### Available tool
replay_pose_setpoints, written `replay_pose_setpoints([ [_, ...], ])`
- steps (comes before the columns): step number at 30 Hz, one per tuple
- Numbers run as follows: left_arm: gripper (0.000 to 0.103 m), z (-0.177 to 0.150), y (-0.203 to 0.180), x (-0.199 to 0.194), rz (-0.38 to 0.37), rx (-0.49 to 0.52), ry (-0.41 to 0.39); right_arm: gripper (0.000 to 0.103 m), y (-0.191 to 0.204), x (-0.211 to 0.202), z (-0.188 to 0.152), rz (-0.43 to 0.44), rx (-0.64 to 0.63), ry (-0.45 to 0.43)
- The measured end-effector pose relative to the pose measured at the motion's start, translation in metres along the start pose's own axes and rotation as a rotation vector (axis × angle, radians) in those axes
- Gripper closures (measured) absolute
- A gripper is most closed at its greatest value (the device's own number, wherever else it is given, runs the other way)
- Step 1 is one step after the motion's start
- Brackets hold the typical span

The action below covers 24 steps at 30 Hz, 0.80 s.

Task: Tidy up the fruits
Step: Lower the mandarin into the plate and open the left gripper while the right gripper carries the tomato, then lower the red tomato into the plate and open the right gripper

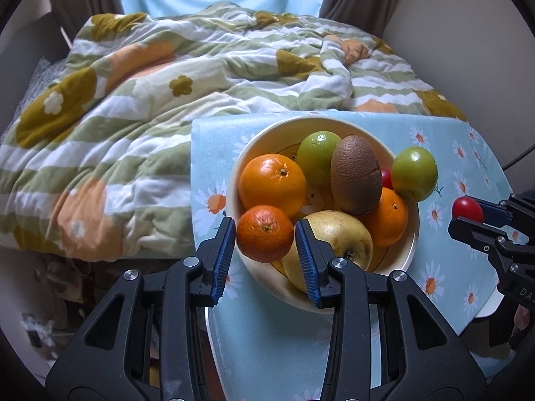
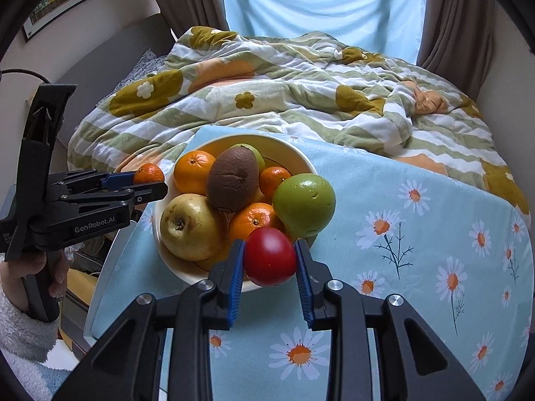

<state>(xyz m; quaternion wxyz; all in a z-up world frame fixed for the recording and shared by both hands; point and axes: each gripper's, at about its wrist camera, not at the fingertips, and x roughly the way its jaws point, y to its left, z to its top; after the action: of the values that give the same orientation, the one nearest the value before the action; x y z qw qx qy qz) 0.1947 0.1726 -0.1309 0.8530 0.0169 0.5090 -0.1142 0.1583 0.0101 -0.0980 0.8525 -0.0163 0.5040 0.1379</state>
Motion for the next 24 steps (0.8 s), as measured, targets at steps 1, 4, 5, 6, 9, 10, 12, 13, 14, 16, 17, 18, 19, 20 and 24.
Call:
replay_pose_setpoints([
  [1, 0.053, 0.001, -0.001, -0.001, 0.012, 0.007, -0.003, 0.076, 0.0, 0.0, -0.001, -0.001, 0.0, 0.001],
  [4, 0.0, 0.0, -0.001, -0.008, 0.027, -0.02, -0.032, 0.076, 0.0, -0.001, -0.001, -0.001, 0.001, 0.005],
  [5, 0.0, 0.0, 0.001, -0.011, 0.015, -0.034, -0.038, 0.076, 0.0, -0.001, -0.001, -0.001, 0.001, 0.005],
  [6, 0.0, -0.001, 0.003, -0.013, 0.012, -0.045, -0.038, 0.076, 0.0, -0.001, -0.001, -0.002, -0.001, 0.005],
  [9, 0.0, -0.007, 0.006, -0.017, 0.044, -0.054, -0.029, 0.076, 0.001, -0.004, -0.001, 0.0, -0.015, -0.002],
  [10, 0.0, -0.01, 0.008, -0.019, 0.055, -0.059, -0.028, 0.076, 0.002, -0.004, -0.002, 0.003, -0.02, -0.002],
  [12, 0.0, -0.017, 0.009, -0.025, 0.067, -0.071, -0.027, 0.076, 0.003, -0.004, -0.001, 0.006, -0.026, -0.002],
  [13, 0.0, -0.021, 0.01, -0.028, 0.072, -0.078, -0.026, 0.076, 0.004, -0.004, -0.001, 0.01, -0.034, -0.002],
  [14, 0.0, -0.026, 0.01, -0.031, 0.076, -0.085, -0.025, 0.076, 0.007, -0.003, 0.0, 0.013, -0.05, -0.002],
  [16, 0.0, -0.035, 0.011, -0.035, 0.082, -0.093, -0.02, 0.076, 0.009, -0.002, 0.0, 0.016, -0.056, -0.003],
  [17, 0.0, -0.039, 0.011, -0.036, 0.083, -0.096, -0.017, 0.076, 0.01, -0.002, 0.001, 0.02, -0.062, -0.005],
  [18, 0.0, -0.044, 0.011, -0.037, 0.084, -0.099, -0.012, 0.076, 0.015, -0.001, 0.001, 0.025, -0.071, -0.006],
  [19, 0.0, -0.048, 0.011, -0.038, 0.084, -0.102, -0.008, 0.076, 0.017, -0.001, 0.002, 0.028, -0.076, -0.006],
  [20, 0.0, -0.052, 0.01, -0.038, 0.084, -0.106, -0.005, 0.076, 0.019, 0.001, 0.002, 0.031, -0.081, -0.006],
  [24, 0.0, -0.067, 0.007, -0.04, 0.078, -0.106, 0.005, 0.076, 0.029, 0.01, 0.003, 0.034, -0.104, -0.001],
])
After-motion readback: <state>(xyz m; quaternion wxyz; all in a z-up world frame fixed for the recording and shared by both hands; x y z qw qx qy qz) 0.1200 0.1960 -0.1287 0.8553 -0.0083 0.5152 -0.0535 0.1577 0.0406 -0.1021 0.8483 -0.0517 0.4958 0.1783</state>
